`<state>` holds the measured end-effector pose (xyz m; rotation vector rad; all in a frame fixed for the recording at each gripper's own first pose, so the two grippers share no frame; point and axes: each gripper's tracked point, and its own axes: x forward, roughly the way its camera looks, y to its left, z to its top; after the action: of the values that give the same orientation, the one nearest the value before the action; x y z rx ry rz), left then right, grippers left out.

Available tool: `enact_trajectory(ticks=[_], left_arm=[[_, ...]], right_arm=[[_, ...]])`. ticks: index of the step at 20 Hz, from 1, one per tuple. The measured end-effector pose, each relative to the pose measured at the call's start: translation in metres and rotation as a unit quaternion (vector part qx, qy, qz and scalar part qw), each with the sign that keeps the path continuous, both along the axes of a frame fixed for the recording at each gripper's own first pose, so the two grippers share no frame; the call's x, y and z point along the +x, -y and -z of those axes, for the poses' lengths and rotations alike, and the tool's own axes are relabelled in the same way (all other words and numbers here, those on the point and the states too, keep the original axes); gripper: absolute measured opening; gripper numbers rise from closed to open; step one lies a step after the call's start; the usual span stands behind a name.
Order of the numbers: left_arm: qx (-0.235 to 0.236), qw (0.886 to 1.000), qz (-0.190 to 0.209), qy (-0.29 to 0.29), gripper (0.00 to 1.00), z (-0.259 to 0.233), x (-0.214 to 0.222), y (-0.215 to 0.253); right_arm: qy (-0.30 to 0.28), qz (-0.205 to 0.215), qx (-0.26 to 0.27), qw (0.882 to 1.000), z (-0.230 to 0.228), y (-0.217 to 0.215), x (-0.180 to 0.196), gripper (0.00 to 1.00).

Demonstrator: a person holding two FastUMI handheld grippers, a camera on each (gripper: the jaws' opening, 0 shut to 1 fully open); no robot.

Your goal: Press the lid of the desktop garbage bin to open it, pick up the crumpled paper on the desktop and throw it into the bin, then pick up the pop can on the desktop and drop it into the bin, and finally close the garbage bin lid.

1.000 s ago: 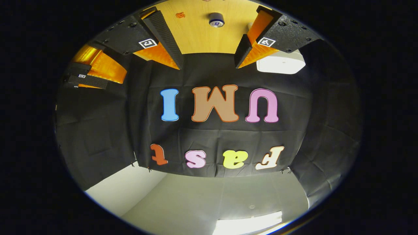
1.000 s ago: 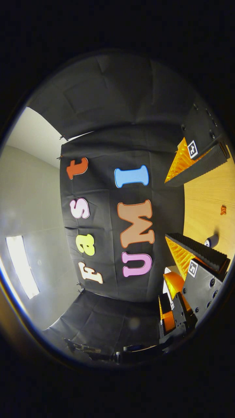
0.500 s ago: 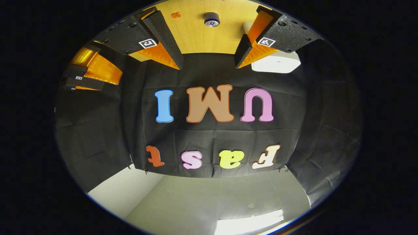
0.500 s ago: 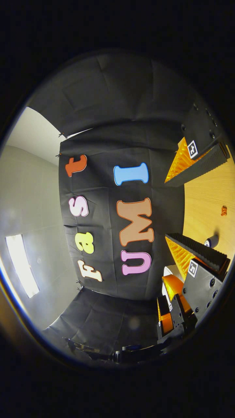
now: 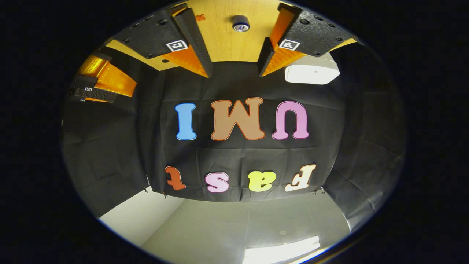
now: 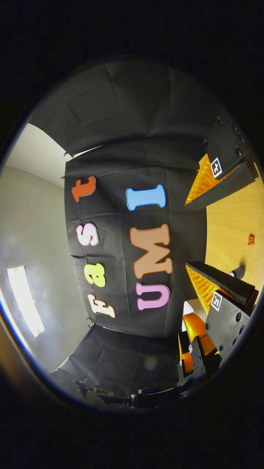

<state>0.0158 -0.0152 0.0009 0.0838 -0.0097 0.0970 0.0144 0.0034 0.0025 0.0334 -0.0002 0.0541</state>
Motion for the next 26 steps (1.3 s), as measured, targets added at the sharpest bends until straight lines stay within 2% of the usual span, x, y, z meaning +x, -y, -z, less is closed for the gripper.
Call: enact_trajectory(ticks=[1, 2, 3, 6, 7, 10, 11, 13, 15, 18, 22, 26], left_arm=[[0.000, 1.000, 0.000, 0.000, 0.65, 0.001, 0.000, 0.001], [0.002, 1.000, 0.000, -0.002, 0.60, 0.002, 0.000, 0.003], [0.001, 1.000, 0.001, -0.002, 0.48, 0.002, 0.000, 0.005], [-0.004, 1.000, 0.010, -0.005, 0.39, 0.005, 0.001, 0.012], [-0.006, 1.000, 0.014, -0.008, 0.30, 0.006, 0.002, 0.015], [-0.014, 1.000, 0.016, -0.017, 0.15, 0.012, 0.004, 0.019], [-0.014, 1.000, 0.011, -0.019, 0.06, 0.013, 0.004, 0.018], [-0.002, 1.000, -0.003, -0.022, 0.00, 0.013, 0.007, 0.012], [0.004, 1.000, 0.012, -0.025, 0.00, 0.013, 0.012, 0.017], [0.007, 1.000, 0.005, -0.025, 0.00, 0.005, 0.018, 0.001], [0.027, 0.999, -0.029, -0.021, 0.00, -0.009, 0.035, -0.045], [0.025, 0.998, -0.055, -0.019, 0.00, -0.020, 0.055, -0.102]], right_arm=[[0.000, 0.000, 0.000, 1.000, -0.001, 0.001, 0.002, 0.95], [-0.001, 0.000, 0.000, 1.000, 0.000, 0.001, 0.002, 0.95], [-0.001, -0.001, -0.001, 1.000, 0.000, 0.002, 0.003, 0.95], [-0.002, -0.003, 0.000, 1.000, 0.001, 0.001, 0.003, 0.95], [-0.001, -0.005, -0.001, 1.000, 0.000, 0.001, 0.005, 0.96], [-0.001, -0.015, -0.003, 1.000, 0.001, 0.003, 0.003, 0.95], [0.000, -0.019, -0.002, 1.000, 0.001, 0.003, 0.004, 0.95], [0.002, -0.030, -0.001, 1.000, 0.003, 0.004, 0.005, 0.96], [0.008, -0.034, -0.002, 0.999, 0.003, 0.007, 0.007, 0.95], [0.001, -0.031, 0.005, 1.000, 0.009, 0.008, 0.015, 0.96], [0.004, -0.021, 0.010, 1.000, 0.009, 0.001, 0.024, 0.95], [-0.004, -0.011, 0.006, 1.000, 0.015, -0.020, 0.033, 0.95]])
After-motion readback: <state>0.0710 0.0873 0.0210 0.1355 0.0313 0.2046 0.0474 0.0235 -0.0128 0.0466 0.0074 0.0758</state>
